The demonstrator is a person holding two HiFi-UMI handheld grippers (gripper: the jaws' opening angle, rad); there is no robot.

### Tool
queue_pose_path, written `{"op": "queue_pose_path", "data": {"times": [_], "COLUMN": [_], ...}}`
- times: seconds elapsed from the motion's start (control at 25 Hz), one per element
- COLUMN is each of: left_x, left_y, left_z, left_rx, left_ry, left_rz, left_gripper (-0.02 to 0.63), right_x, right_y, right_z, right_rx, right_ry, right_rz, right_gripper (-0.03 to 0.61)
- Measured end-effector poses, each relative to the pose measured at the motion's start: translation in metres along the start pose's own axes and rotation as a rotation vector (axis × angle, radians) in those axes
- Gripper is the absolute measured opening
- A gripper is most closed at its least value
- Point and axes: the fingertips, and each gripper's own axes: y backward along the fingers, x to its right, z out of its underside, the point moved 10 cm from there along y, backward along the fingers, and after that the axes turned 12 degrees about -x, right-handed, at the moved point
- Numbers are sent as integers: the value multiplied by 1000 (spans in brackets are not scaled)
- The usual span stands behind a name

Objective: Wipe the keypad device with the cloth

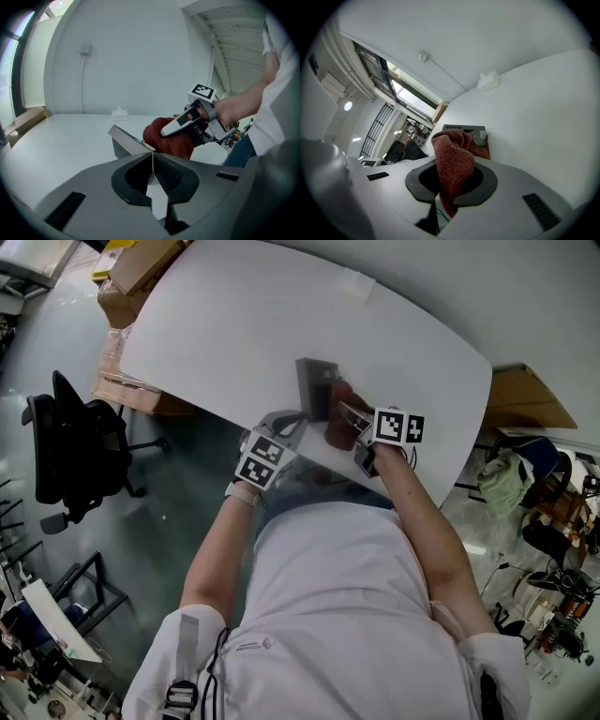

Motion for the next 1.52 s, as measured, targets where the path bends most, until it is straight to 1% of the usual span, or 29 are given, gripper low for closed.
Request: {"op": "queue_pose_path", "data": {"times": [0.16,0.32,0.44,0.56,0.8,0.92,1.04,1.2,1.4,1.52], "left_x": [0,1,-2,-2,-3,-4,-4,-5,-7,-7], "left_y": [-6,-10,-12,-11,-12,-12,-12,-13,-13,-13], "left_z": [-2,-1,2,1,3,5,6,5,7,8], "left_rx": [2,6,17,14,9,21,30,30,25,22], "left_ry": [29,37,50,54,57,66,80,96,106,126], "left_rz": [11,29,44,57,65,68,78,93,99,106], "left_gripper": [12,11,11,11,11,11,11,11,11,11], "right_x": [-26,-37,-32,-27,-20,-19,-13,-3,5,13], "right_y": [-6,-20,-32,-36,-37,-38,-38,-37,-38,-37], "right_z": [-16,-21,-19,-17,-15,-14,-11,-10,-8,-6], "right_rx": [-3,-51,-84,-84,-91,-82,-73,-63,-52,-49], "right_ry": [30,50,31,8,-3,-4,-25,-64,-85,-111], "right_rz": [-64,-92,-86,-87,-81,-76,-70,-68,-64,-66], "right_gripper": [55,55,55,55,55,55,55,55,55,55]}}
